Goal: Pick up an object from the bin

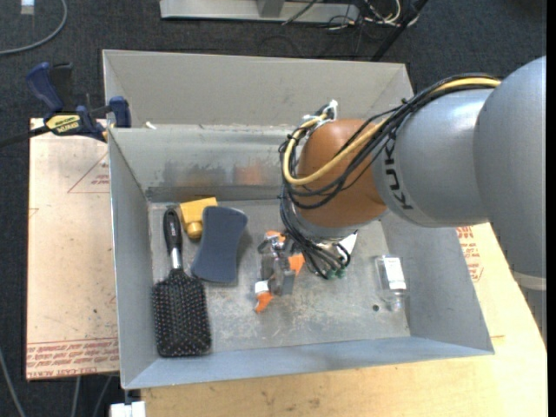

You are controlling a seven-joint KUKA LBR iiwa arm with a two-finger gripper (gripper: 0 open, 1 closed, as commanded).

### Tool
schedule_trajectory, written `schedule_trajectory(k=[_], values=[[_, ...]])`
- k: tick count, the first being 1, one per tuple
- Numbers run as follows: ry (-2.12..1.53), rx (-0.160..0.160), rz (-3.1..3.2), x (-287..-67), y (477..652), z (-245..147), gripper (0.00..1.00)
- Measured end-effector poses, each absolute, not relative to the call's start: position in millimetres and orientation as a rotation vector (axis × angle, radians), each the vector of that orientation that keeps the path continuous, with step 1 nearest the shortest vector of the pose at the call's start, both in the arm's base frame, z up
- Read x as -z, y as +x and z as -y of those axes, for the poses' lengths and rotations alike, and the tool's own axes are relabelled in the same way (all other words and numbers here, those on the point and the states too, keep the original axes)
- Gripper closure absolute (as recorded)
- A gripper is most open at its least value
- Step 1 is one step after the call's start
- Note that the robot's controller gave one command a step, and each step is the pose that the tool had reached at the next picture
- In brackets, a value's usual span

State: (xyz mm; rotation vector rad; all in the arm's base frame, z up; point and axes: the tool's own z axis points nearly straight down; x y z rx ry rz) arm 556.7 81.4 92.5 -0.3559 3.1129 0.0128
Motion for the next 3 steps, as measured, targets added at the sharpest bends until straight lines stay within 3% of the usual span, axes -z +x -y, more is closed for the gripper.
schedule_trajectory(k=[1, 2, 3], values=[[-0.350, -0.014, -3.111, -134.5, 560.2, -74.3, 1.00], [-0.349, -0.014, -3.111, -134.5, 560.2, -74.2, 1.00], [-0.376, -0.015, -3.113, -166.3, 553.5, -77.4, 1.00]])
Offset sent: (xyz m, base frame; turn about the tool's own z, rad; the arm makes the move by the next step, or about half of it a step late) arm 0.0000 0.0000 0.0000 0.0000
